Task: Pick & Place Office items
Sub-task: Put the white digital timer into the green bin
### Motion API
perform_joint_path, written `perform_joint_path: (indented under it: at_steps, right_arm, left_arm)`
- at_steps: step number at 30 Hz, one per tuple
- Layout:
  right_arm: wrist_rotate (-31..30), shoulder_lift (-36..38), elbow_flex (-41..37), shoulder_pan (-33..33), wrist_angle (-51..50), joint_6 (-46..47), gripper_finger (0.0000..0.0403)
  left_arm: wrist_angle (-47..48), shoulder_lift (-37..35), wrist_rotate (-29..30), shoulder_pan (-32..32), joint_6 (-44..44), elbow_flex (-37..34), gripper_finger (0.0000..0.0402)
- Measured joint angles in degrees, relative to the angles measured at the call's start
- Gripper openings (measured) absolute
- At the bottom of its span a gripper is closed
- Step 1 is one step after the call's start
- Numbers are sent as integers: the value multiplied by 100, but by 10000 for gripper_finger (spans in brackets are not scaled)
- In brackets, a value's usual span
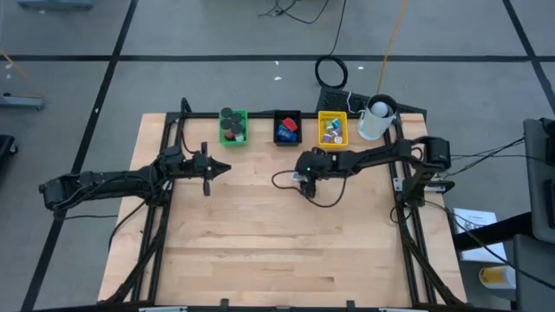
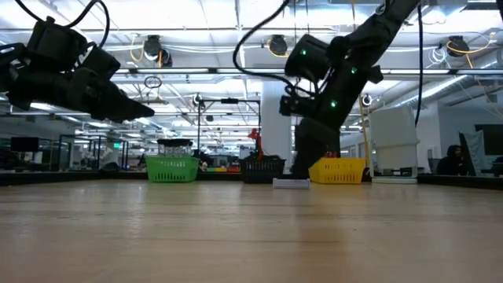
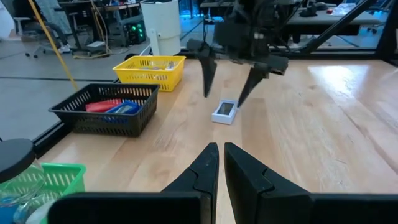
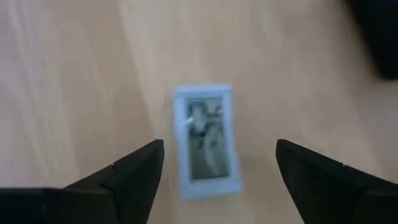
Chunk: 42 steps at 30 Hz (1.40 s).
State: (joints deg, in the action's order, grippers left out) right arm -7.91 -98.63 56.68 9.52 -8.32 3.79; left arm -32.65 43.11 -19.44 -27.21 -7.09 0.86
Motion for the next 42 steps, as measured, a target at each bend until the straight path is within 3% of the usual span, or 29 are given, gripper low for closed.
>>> perform_joint_path:
  at_steps: [11,23,36,39,42]
  right_arm:
    - [251,-525,3,24,382,-52,280]
    - [394,-453,-6,17,332,-162,137]
    - [110,528,-15,110,478,174,154]
    - [-380,559,143,428,916,296,143]
    - [-417,296,506,916,1024,343,138]
  left_arm:
    - [41,0,2,-2,-16,0,35]
    - [94,0,4,-2,-16,0,35]
    - [104,0,31,-2,-18,0,35]
    - [75,0,52,-2,-20,0,35]
    - [74,0,52,-2,-10,0,35]
